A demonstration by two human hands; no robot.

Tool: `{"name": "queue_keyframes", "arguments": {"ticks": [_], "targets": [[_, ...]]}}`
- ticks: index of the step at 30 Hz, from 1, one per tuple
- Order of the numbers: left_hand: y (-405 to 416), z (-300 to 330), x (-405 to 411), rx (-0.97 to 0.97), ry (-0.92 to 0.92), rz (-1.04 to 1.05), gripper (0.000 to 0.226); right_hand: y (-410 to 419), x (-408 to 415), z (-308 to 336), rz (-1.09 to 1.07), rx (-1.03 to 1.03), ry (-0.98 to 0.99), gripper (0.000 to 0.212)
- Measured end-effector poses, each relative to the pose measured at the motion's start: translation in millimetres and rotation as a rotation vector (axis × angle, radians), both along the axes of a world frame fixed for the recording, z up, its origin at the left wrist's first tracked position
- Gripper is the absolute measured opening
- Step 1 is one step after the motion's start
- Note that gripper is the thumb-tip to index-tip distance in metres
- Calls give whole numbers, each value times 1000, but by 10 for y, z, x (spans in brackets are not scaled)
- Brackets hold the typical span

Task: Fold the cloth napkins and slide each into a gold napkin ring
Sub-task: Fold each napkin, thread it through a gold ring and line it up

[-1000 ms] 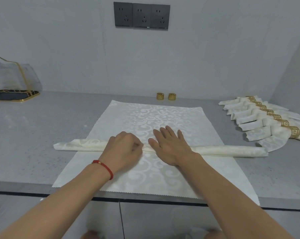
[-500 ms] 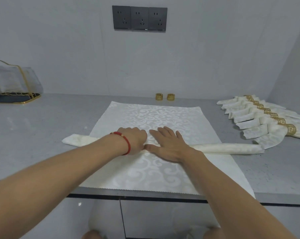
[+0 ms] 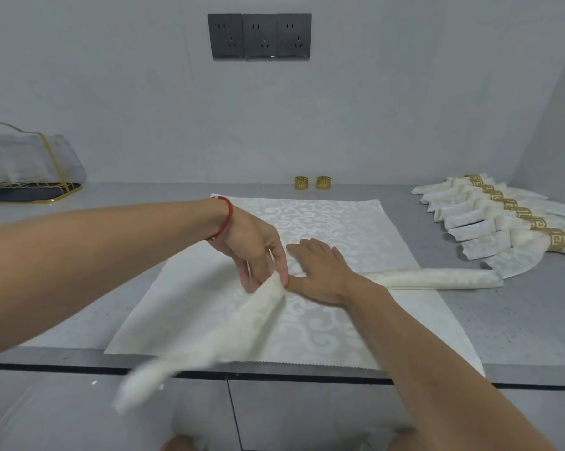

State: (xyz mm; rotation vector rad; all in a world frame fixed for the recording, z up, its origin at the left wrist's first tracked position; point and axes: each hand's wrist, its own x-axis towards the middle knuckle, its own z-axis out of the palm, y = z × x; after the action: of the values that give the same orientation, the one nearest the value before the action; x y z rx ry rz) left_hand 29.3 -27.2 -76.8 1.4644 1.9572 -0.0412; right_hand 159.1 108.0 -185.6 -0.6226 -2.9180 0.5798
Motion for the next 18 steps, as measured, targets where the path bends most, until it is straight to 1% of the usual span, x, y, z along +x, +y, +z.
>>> {"name": "queue_keyframes", "arguments": {"ticks": [2,3,5,6,8,9,10,11,12,14,16,18], "targets": [[18,-58,-15,43,-124,22,19,25,-69,6,-14,-6,5,85],[28,-113,-50,85,-153,32,19,62,-128,19,-32,-2,-27,84],[19,-194,-62,183,-155,32,16,145,-184,74,-37,-17,-79,71],[18,-230,-76,212,-131,33,14,187,-155,97,2,-81,-32,60],[23,-301,-101,238,-48,33,14,255,9,145,105,-278,191,34],[29,-339,-106,241,-27,26,15,276,136,180,106,-377,294,23],[24,-369,-97,246,-18,19,17,305,257,228,84,-437,356,17],[38,-395,-97,258,-19,16,20,347,374,287,62,-464,371,15],[43,-415,-83,268,-16,21,22,385,478,363,44,-443,323,13],[63,-451,-78,275,2,38,28,474,643,489,15,-303,110,11],[93,-455,-93,267,22,51,34,542,741,561,-43,-157,-79,17],[119,-435,-98,232,31,56,36,542,769,612,-118,-65,-192,23]]}}
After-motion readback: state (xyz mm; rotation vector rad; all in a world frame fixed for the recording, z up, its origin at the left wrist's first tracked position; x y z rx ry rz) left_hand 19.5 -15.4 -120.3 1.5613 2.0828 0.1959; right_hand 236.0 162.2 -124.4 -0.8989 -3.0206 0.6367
